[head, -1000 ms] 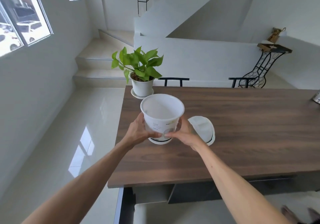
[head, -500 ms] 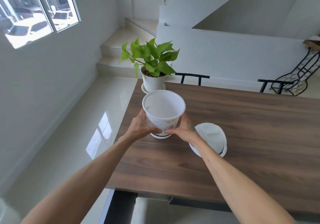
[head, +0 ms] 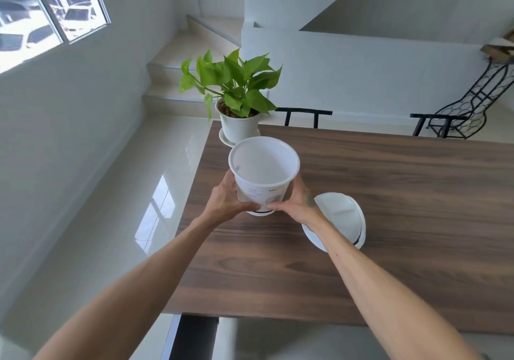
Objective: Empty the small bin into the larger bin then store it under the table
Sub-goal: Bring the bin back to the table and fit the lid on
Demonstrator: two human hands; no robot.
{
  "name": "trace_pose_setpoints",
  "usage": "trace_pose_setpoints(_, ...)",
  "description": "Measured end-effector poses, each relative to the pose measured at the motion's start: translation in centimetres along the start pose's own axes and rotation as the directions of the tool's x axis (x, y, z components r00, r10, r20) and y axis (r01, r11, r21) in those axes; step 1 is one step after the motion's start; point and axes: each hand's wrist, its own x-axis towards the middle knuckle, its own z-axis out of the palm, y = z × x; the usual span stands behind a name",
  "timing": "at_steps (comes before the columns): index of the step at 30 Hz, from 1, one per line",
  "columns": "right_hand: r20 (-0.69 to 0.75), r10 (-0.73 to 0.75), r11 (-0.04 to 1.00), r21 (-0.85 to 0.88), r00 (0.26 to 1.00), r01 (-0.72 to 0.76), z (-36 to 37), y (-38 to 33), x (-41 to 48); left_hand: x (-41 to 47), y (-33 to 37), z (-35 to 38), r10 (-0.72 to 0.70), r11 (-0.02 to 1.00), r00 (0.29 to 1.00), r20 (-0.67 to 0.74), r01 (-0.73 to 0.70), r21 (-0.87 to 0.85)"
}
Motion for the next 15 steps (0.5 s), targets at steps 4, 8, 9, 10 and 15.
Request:
trace_pose_setpoints(4, 0.018, 0.029, 0.999, -0.027, 0.999, -0.028, -0.4, -0.2, 0.2, -0.3, 0.4, -0.2, -0.026, 0.999, 0.999, 0.027, 0.025, 0.026)
trace_pose_setpoints(8, 0.049, 0.090, 0.991, -0.100, 0.995, -0.085, -1.7, -0.4, -0.2, -1.3, 1.3, -0.6, -0.042, 0.990, 0.998, 0.056, 0.034, 0.136)
trace_pose_setpoints(9, 0.052, 0.101, 0.986, -0.136, 0.994, -0.093, -2.3, -0.4, -0.4, -1.7, 1.4, -0.6, -0.081, 0.979, 0.996, 0.047, 0.071, 0.191)
trace_pose_setpoints(10, 0.051, 0.110, 0.981, -0.165, 0.993, -0.100, -2.9, -0.3, -0.7, -2.3, 1.5, -0.6, -0.144, 0.959, 0.989, 0.026, 0.133, 0.250)
trace_pose_setpoints(15, -0.062, 0.053, 0.972, -0.225, 0.997, -0.066, -7.8, 0.4, -2.5, -4.5, 1.6, 0.9, -0.203, 0.877, 0.979, 0.036, 0.165, 0.452)
